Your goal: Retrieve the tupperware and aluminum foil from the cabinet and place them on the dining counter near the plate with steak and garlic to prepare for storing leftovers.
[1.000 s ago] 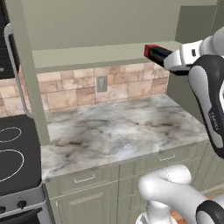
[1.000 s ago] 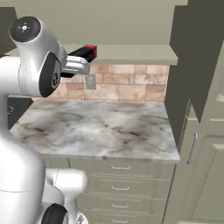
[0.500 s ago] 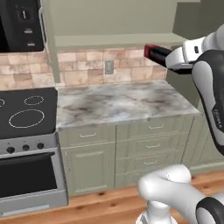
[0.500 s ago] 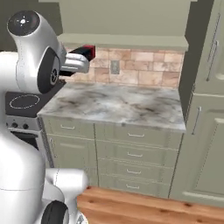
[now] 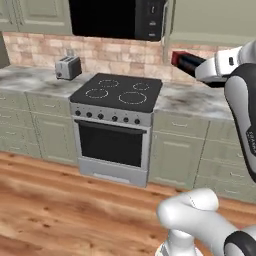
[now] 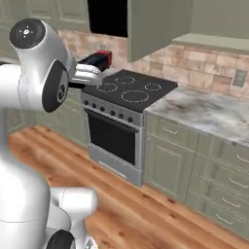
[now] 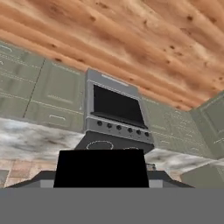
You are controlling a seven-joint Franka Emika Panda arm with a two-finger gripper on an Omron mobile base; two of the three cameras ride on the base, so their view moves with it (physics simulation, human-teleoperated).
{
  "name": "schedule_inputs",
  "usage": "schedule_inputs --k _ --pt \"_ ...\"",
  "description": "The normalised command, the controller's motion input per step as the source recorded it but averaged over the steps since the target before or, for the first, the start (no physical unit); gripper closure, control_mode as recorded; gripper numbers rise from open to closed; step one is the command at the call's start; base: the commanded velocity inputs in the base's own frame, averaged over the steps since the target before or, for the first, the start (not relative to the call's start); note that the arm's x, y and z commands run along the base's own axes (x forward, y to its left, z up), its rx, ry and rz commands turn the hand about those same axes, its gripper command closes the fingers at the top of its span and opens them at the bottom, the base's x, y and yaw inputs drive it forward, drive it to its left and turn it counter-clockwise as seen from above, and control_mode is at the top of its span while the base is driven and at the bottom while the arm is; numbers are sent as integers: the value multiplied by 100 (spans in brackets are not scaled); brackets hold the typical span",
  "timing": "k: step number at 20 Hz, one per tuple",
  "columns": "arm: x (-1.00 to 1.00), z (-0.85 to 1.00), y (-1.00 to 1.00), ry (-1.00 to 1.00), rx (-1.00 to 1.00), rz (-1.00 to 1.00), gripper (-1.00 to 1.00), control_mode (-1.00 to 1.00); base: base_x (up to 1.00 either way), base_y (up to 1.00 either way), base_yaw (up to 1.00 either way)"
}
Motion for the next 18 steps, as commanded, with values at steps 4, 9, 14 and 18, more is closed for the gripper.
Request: schedule_inputs --k 4,9,14,18 --pt "0 0 0 0 0 0 100 100 -23 55 98" --pt "0 0 0 0 0 0 100 100 -12 60 95" --pt "0 0 0 0 0 0 100 100 9 54 85" --pt "0 0 0 0 0 0 100 100 38 44 77"
